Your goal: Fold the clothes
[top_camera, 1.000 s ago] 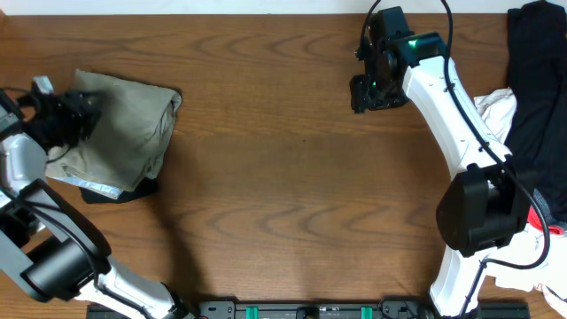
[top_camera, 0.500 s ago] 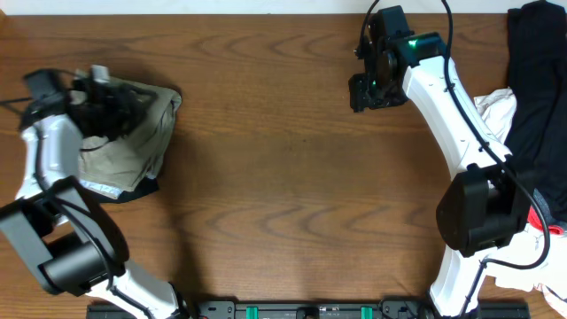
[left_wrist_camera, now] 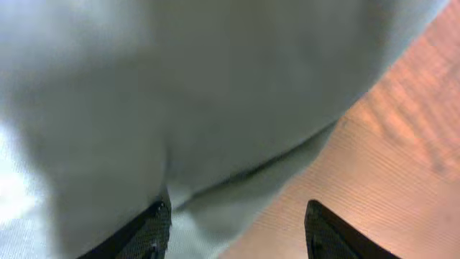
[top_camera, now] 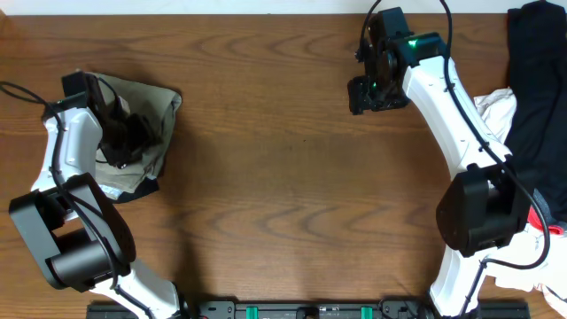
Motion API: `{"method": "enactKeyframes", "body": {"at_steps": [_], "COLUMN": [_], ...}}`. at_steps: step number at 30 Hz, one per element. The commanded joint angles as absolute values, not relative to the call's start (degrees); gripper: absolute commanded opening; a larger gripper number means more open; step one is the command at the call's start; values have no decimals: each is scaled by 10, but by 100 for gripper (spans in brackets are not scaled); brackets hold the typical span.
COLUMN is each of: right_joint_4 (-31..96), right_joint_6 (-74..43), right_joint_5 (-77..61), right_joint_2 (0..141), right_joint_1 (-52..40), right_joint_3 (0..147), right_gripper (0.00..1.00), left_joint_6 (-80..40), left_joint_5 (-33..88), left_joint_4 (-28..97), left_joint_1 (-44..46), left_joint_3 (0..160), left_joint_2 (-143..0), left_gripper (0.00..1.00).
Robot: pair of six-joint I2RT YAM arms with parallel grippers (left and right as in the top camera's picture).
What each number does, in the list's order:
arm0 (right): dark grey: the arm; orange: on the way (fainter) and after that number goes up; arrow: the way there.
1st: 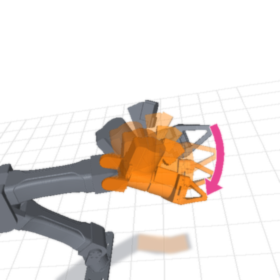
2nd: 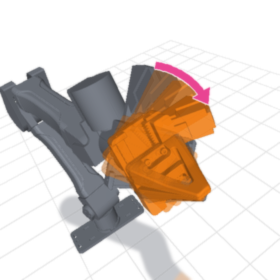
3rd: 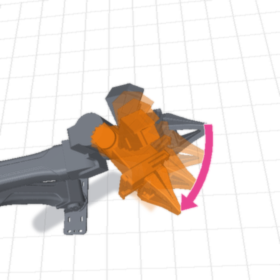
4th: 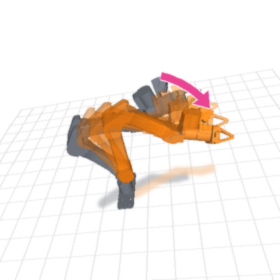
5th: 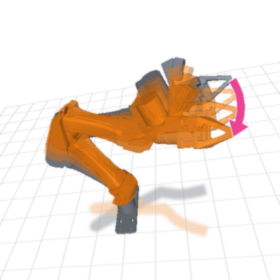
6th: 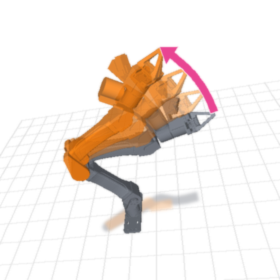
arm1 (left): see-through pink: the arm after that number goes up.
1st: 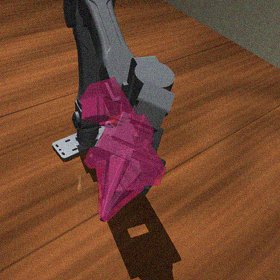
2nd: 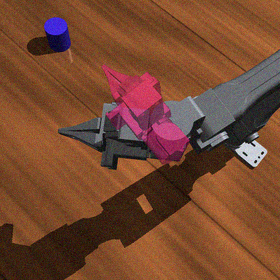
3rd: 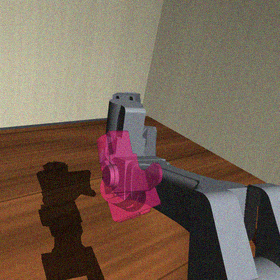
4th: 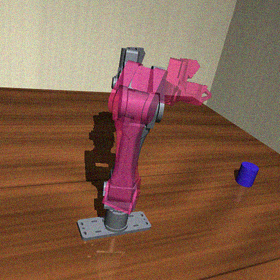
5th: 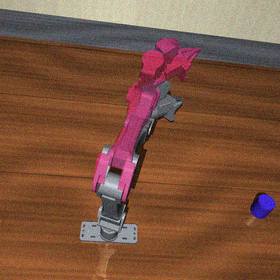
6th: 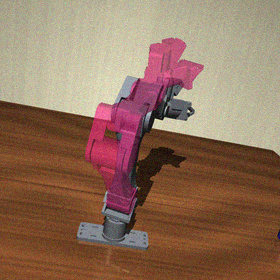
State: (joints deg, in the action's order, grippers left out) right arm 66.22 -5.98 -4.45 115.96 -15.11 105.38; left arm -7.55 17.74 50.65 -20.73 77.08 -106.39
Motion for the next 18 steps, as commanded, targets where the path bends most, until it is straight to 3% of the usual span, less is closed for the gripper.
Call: {"method": "enactKeyframes", "body": {"at_steps": [1, 7, 14, 16, 18], "right_joint_4": [666, 666, 661, 660, 660], "right_joint_6": [-49, -37, -36, -36, -40], "right_joint_5": [-45, -43, -43, -43, -44], "right_joint_2": [1138, 1138, 1138, 1138, 1138], "right_joint_1": [-145, -145, -145, -145, -145], "right_joint_3": [1061, 1061, 1061, 1061, 1061], "right_gripper": [65, 66, 68, 75, 88], "left_joint_6": [-69, -93, -88, -63, -39], "left_joint_5": [151, 82, 85, 100, 116], "left_joint_4": [537, 596, 613, 605, 593], "left_joint_1": [-209, -210, -210, -202, -189], "left_joint_3": [767, 767, 767, 768, 768], "left_joint_2": [-1068, -1068, -1052, -1021, -981], "left_gripper": [61, 61, 61, 61, 61]}}
